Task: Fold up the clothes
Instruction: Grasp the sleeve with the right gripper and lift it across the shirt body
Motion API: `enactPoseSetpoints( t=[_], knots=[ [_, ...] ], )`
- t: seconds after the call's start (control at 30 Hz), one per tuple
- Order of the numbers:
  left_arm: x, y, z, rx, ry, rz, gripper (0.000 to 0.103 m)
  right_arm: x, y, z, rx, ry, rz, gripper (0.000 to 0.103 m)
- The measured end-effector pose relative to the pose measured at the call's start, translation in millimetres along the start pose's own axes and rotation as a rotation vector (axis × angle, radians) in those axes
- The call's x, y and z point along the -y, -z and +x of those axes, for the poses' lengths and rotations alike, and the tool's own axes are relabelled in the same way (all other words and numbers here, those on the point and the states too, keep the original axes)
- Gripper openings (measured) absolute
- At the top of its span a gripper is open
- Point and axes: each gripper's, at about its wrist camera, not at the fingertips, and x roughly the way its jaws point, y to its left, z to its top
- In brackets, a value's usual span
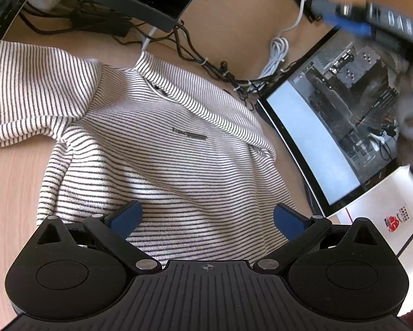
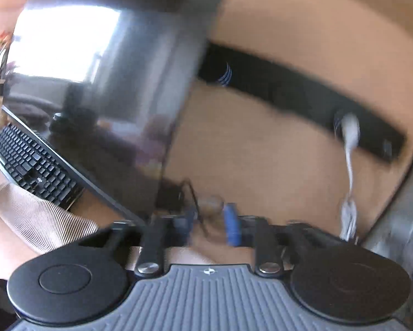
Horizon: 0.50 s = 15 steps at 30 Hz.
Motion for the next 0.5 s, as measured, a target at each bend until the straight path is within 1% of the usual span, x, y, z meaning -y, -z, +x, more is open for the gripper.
enactPoseSetpoints(
  t=[0.03, 0.1, 0.17, 0.23, 0.3, 0.33, 0.4, 0.5],
  knots=[
    [0.4, -0.8, 0.2, -0.005, -0.004, 0.002, 0.103, 5.3, 13.4, 0.6, -0.02, -0.004, 0.035, 0.057],
    [1.6, -3.4, 1.9, -0.019, -0.01, -0.002, 0.103, 15.7, 40.4, 1.6, -0.06, -0.012, 0.106, 0.06],
    [2.7, -6.1, 3.5, -0.034, -0.017, -0.006, 0.103, 22.5, 68.0, 5.3, -0.111, -0.017, 0.172, 0.067],
    [3.5, -8.7, 4.7, -0.047, -0.023, -0.013, 0.103, 21.8, 91.6, 11.3, -0.157, 0.004, 0.171, 0.068],
    [6.3, -9.6, 6.1, -0.056, -0.04, -0.01, 0.103, 9.5, 106.2, 21.0, -0.171, 0.034, 0.062, 0.068],
    [9.0, -9.7, 7.1, -0.061, -0.054, -0.005, 0.103, 0.2, 111.3, 27.4, -0.164, 0.044, -0.019, 0.066],
    [12.8, -9.4, 5.2, -0.071, -0.08, -0.014, 0.103, -18.2, 116.4, 43.8, -0.136, 0.041, -0.152, 0.063],
    [16.9, -7.7, -1.5, -0.087, -0.112, -0.051, 0.103, -44.4, 116.1, 77.2, -0.105, 0.007, -0.265, 0.059]
  ],
)
